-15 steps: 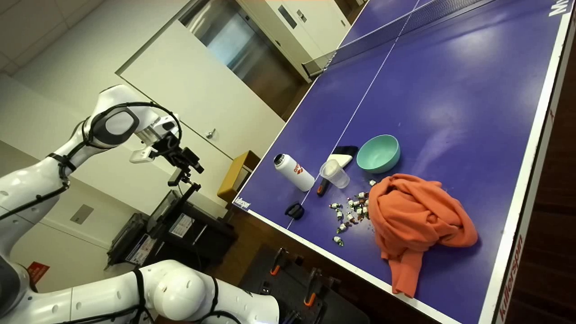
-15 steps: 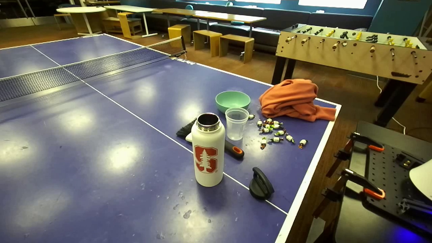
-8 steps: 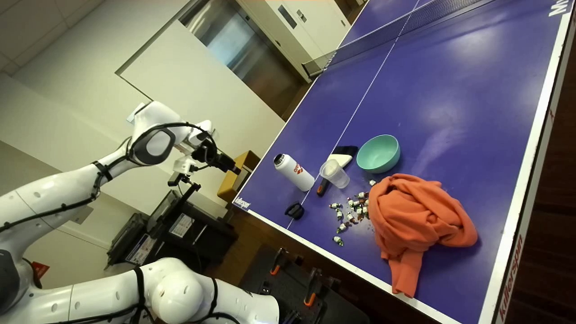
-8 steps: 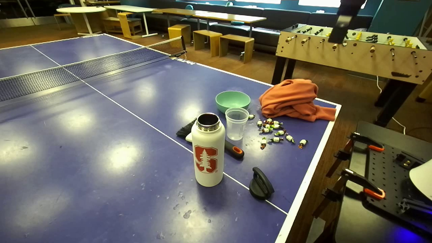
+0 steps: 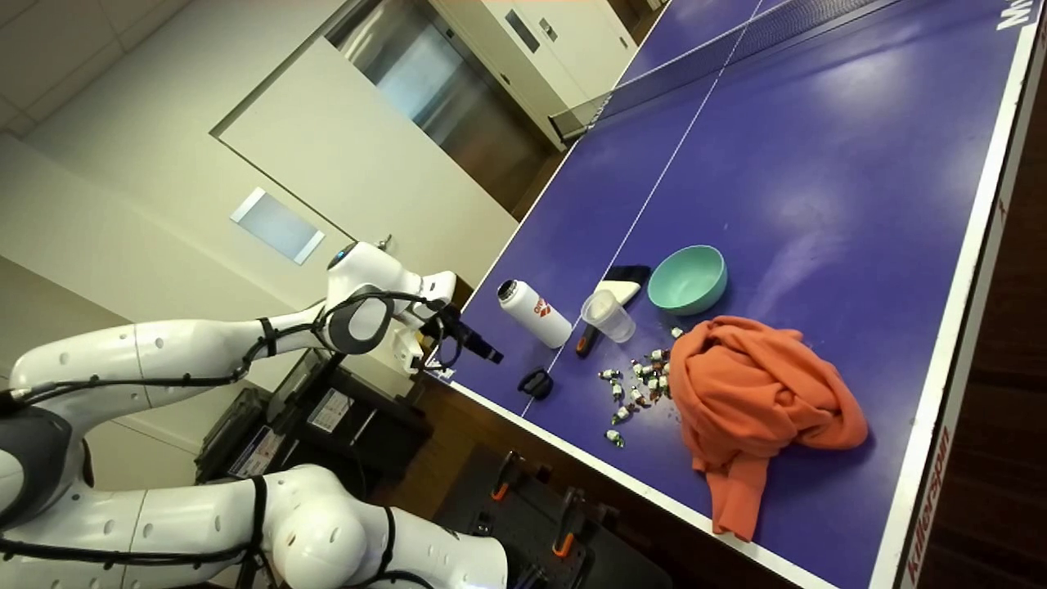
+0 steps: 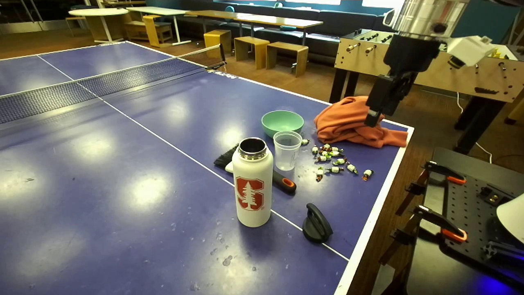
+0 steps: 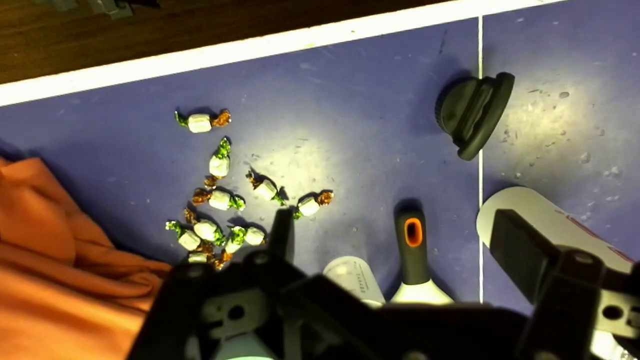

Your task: Put a piece of candy in the bowl.

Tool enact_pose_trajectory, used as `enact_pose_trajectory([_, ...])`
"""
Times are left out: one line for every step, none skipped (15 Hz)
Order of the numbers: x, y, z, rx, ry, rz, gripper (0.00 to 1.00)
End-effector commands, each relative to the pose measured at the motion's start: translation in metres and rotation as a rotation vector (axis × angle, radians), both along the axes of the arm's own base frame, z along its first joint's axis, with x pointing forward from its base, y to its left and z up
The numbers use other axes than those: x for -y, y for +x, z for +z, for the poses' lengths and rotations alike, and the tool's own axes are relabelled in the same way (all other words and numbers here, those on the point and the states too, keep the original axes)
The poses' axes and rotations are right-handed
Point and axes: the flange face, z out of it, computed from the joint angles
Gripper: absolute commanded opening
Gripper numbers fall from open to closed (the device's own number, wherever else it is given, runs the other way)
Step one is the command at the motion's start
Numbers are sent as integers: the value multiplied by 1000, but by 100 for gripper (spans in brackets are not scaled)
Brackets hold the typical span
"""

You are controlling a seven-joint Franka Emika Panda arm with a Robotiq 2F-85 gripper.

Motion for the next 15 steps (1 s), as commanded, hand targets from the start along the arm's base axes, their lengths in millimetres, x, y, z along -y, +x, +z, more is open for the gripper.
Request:
enact_pose_trajectory([0, 2, 0, -3, 1, 0, 100])
enact_pose_trajectory([-1, 3, 2, 1, 2, 0, 100])
enact_pose_trajectory([-1, 3, 4, 7, 3, 1, 100])
enact_pose_trajectory([-1, 3, 6, 11, 3, 1, 100])
enact_pose_trajectory([-1, 3, 6, 13, 3, 1, 100])
enact_pose_trajectory([4, 10, 3, 24, 31, -74, 100])
enact_pose_trajectory([7, 15, -4, 27, 49, -132, 100])
enact_pose_trajectory([9, 21, -14, 40, 49, -198, 100])
enact_pose_trajectory([10, 25, -21, 55, 52, -247, 100])
enact_pose_trajectory([12, 30, -35, 72, 51, -300, 100])
enact_pose_trajectory([14, 34, -47, 100, 51, -349, 100])
enact_pose_trajectory([17, 37, -60, 118, 54, -402, 100])
enact_pose_trajectory([20, 41, -72, 142, 57, -452, 100])
enact_pose_trajectory([24, 42, -86, 149, 57, -503, 100])
enact_pose_trajectory([35, 43, -96, 156, 51, -550, 100])
